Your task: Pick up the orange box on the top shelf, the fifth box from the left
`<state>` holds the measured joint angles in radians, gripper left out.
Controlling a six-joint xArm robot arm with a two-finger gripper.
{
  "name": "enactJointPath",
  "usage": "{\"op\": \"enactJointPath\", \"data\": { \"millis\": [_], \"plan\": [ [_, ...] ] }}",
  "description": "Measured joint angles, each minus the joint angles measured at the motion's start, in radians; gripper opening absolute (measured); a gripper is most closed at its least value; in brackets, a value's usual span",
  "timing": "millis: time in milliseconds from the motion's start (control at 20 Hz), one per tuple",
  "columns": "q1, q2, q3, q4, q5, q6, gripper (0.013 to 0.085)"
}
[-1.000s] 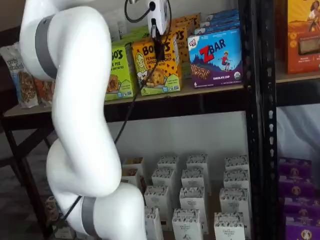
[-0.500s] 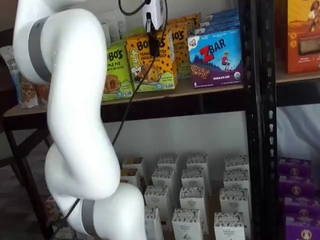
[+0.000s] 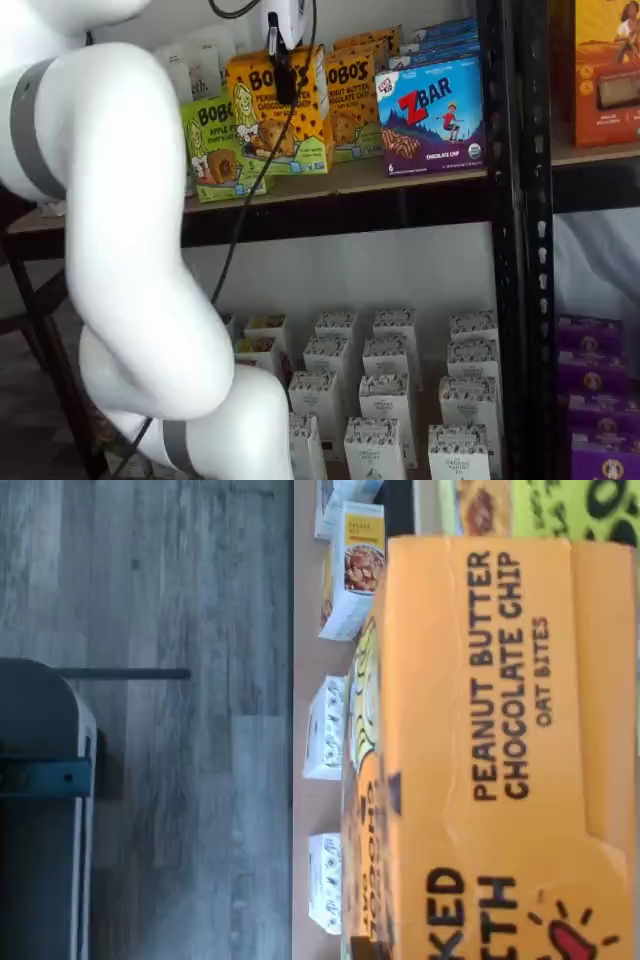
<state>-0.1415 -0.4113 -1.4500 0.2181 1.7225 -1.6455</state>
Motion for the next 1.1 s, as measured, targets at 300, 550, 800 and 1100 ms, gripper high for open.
{"op": "enactJointPath", "data": {
  "millis": [300, 550, 800, 1100],
  "plan": [
    [-0.005, -0.117, 0.065, 0.017, 0.032, 0.011, 0.0370],
    [-0.021, -0.193, 0.106, 0.035, 0.064, 0.009, 0.0370],
    [-0.051, -0.274, 0.145, 0.050, 0.120, -0.004, 0.0370],
    [-0.097, -0.356, 0.191, 0.068, 0.183, -0.032, 0.0370]
  ]
}}
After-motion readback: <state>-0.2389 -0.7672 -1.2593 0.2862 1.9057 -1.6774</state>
